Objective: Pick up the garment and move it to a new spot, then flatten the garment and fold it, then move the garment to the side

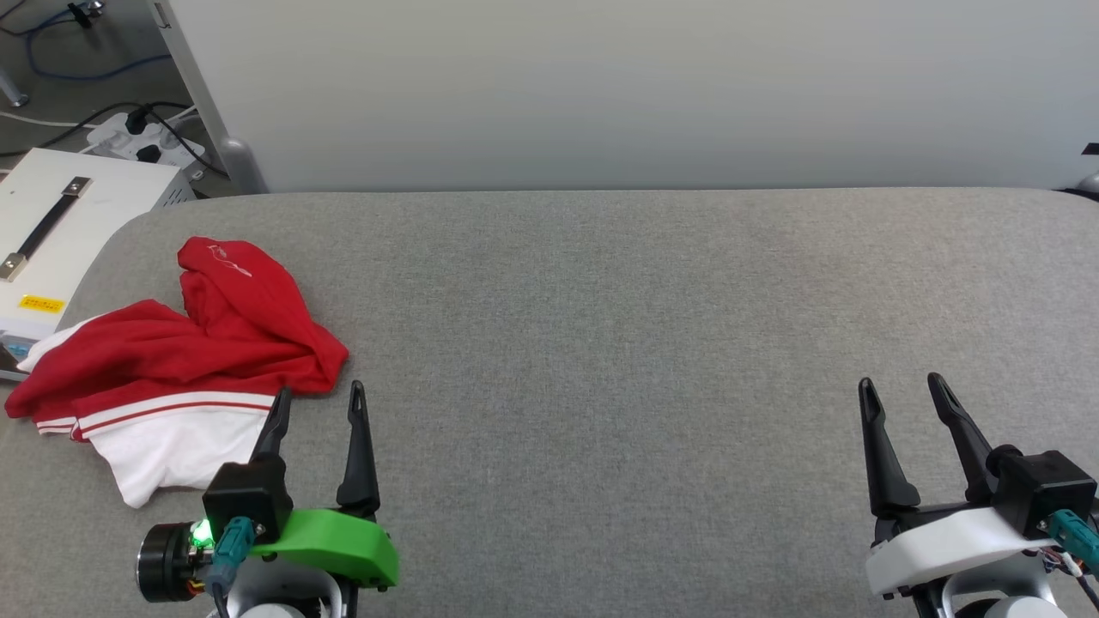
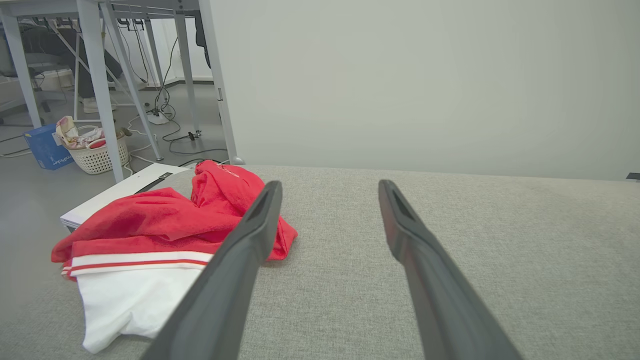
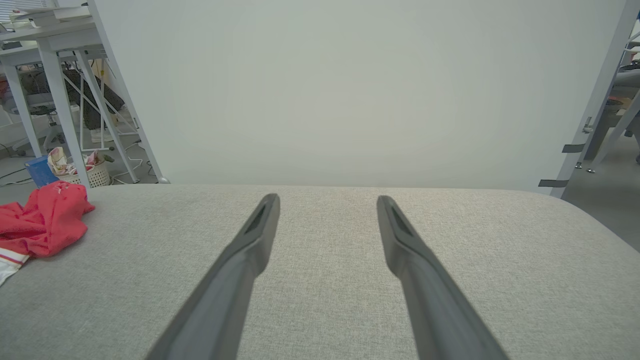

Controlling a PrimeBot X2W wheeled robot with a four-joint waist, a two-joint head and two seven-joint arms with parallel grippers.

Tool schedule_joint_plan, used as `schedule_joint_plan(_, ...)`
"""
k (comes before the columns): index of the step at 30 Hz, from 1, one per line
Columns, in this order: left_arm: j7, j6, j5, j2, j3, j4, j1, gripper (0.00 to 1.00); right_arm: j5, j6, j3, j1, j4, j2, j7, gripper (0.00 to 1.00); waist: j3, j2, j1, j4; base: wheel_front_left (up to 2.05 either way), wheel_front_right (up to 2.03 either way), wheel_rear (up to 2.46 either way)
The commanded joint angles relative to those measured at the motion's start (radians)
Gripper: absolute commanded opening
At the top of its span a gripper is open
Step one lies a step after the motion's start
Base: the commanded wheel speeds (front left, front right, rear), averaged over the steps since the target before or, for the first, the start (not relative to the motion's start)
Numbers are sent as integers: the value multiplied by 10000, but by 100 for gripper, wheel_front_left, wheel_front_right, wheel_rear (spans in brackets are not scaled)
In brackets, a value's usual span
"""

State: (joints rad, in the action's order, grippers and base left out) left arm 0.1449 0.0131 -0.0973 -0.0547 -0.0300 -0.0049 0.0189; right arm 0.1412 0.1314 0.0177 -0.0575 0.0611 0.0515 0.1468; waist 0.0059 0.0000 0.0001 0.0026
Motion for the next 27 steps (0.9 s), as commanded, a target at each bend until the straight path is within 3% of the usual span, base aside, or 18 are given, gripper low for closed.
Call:
schedule_joint_plan(1, 113, 37, -54, 27, -20, 24, 5, 100, 31, -4, -24, -113, 66, -8, 107, 100, 0, 0, -1, 2, 0, 0, 0)
schedule_joint_plan(27, 650, 9, -166, 36, -80, 242, 26, 100, 206, -6, 32, -376, -179, -10, 637, 100, 41, 0, -1, 177, 0, 0, 0)
